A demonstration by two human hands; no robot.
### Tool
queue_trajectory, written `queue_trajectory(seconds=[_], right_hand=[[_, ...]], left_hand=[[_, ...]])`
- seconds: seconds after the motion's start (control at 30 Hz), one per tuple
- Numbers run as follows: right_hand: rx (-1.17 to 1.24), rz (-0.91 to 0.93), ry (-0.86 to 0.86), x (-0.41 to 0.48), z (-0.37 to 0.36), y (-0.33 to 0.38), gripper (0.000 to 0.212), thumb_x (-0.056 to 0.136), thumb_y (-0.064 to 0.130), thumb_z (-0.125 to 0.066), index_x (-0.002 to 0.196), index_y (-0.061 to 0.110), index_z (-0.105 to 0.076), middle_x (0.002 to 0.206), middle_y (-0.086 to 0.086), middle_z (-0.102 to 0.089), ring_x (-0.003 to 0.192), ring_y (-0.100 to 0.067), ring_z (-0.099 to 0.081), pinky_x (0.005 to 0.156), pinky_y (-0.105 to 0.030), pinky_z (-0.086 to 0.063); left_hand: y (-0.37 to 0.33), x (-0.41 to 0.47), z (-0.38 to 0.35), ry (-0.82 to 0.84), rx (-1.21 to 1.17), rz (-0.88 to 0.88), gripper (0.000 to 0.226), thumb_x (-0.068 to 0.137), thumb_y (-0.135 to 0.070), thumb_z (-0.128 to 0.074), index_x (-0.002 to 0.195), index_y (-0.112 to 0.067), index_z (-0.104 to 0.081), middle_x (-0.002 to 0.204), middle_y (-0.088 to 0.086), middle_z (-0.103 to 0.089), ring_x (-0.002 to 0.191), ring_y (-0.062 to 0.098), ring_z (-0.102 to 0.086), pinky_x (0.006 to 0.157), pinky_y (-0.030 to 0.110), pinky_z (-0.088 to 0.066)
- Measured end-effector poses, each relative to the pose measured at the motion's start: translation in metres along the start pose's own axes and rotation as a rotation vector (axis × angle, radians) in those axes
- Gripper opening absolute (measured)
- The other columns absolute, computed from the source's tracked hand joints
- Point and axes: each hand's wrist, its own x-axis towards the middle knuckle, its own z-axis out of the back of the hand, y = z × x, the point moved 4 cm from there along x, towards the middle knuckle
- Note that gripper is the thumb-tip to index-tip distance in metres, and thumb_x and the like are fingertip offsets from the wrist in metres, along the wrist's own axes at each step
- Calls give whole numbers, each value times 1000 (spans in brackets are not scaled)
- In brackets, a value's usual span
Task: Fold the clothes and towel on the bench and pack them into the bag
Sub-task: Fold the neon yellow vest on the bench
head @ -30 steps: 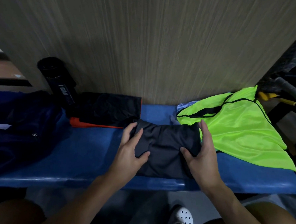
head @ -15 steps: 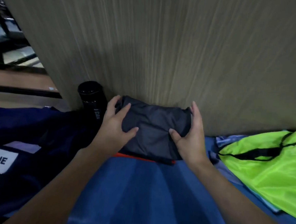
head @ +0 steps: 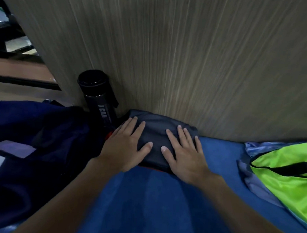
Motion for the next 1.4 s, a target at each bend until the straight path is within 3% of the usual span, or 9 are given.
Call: queue_trajectory(seconds=[0.17,0.33,0.67,0.8,0.9,1.0,1.13,1.2,1.4], right_hand=[[-19,-41,22,0,-2,0,71,88,69,-3,152,43,9,162,2,22,147,-12,24,120,-49,11],[-19,-30,34,-1,-3,0,66,93,67,-7,152,44,9,162,1,22,147,-14,25,119,-51,11],[-28,-35,165,-17,6,-7,62,97,64,-7,152,43,12,162,0,23,147,-14,25,118,-54,12],[-52,-40,125,-53,26,-30,62,97,61,-5,155,37,-1,165,2,-1,151,-17,7,119,-53,5],[-134,-121,-79,-88,47,-60,71,89,59,-5,143,26,-39,140,0,-49,136,-23,-36,112,-50,-24],[-231,-220,-222,-124,61,-100,54,81,47,-26,113,23,-63,105,-1,-65,105,-28,-59,89,-47,-42],[-368,-381,-273,-172,83,-152,29,71,31,-61,98,20,-68,96,-4,-63,94,-32,-58,79,-45,-42],[-397,-450,-249,-192,88,-175,39,66,27,-77,103,20,-68,100,-5,-62,97,-32,-57,79,-46,-42],[-407,-391,-301,-230,87,-215,29,55,13,-85,62,19,-58,63,-1,-55,70,-29,-55,69,-40,-34]], left_hand=[[-3,-1,2,-30,20,29,98,79,-75,-7,157,-17,-20,166,6,-11,153,18,-7,124,37,-11],[-15,-3,10,-195,171,-94,72,93,-61,-23,149,-21,-45,157,10,-37,149,23,-27,121,49,-21],[-18,3,12,-29,164,1,95,78,-71,-2,155,-22,-31,164,10,-21,152,23,-14,123,45,-12],[-67,10,45,-122,140,-68,84,84,-65,-8,147,-23,-45,158,10,-35,147,27,-26,119,46,-17],[-128,16,55,-104,85,-185,68,90,-58,-17,139,-25,-51,142,0,-50,137,22,-37,111,43,-26],[-189,14,45,-50,0,-282,52,92,-48,-36,133,-24,-55,132,-2,-57,128,21,-46,107,41,-32],[-249,8,17,104,-136,-341,46,94,-37,-54,138,-22,-53,134,0,-57,127,23,-49,106,42,-36],[-276,10,4,131,-211,-361,47,92,-34,-60,137,-18,-56,133,2,-59,126,24,-51,104,40,-40],[-327,18,-25,244,-190,-337,45,90,-34,-65,132,-18,-59,130,1,-63,127,25,-51,104,41,-38]])
